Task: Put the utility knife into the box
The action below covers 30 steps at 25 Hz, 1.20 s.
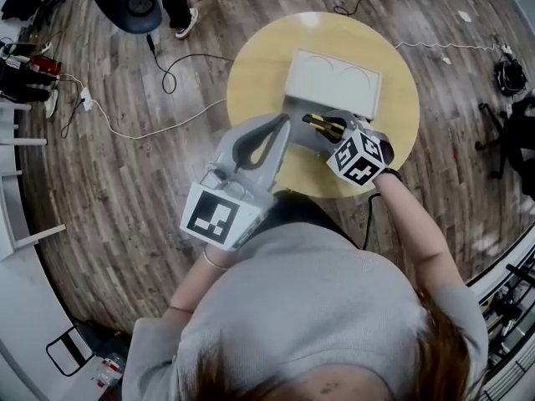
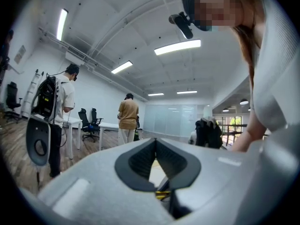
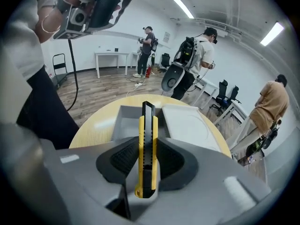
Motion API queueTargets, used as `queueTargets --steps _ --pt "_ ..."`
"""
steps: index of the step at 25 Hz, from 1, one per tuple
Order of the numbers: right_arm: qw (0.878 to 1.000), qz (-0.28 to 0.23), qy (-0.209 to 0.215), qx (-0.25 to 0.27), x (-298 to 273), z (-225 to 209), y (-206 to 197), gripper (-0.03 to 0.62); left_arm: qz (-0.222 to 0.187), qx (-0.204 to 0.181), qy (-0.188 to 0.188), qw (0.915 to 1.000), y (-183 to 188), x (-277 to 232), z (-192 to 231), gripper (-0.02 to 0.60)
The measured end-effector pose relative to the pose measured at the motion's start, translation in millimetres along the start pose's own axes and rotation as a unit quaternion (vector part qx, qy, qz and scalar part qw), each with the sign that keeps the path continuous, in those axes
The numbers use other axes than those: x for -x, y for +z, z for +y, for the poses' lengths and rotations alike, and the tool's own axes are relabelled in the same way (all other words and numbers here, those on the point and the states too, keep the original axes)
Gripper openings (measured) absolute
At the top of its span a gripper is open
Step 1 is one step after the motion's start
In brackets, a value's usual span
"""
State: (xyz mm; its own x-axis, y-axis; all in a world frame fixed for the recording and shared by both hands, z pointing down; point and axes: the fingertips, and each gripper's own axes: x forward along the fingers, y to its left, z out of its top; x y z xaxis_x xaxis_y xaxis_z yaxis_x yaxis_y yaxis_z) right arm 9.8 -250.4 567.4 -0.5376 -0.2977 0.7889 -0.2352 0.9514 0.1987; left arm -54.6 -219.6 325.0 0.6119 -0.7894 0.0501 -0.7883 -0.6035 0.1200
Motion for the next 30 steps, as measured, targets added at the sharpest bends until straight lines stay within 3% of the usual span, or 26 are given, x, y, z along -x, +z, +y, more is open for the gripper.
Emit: queueTargets --steps 14,30 --pt "0.993 0.1 0.047 0.031 -43.4 12.4 -31.6 0.12 0.005 -0.008 0.003 1.0 -0.5 1.0 -6.9 -0.003" --pt "0.989 0.125 0.076 0.016 -58.3 9.9 -44.7 0.121 0.011 -0.022 0.01 0.9997 -1.0 7.0 -6.0 -0.003"
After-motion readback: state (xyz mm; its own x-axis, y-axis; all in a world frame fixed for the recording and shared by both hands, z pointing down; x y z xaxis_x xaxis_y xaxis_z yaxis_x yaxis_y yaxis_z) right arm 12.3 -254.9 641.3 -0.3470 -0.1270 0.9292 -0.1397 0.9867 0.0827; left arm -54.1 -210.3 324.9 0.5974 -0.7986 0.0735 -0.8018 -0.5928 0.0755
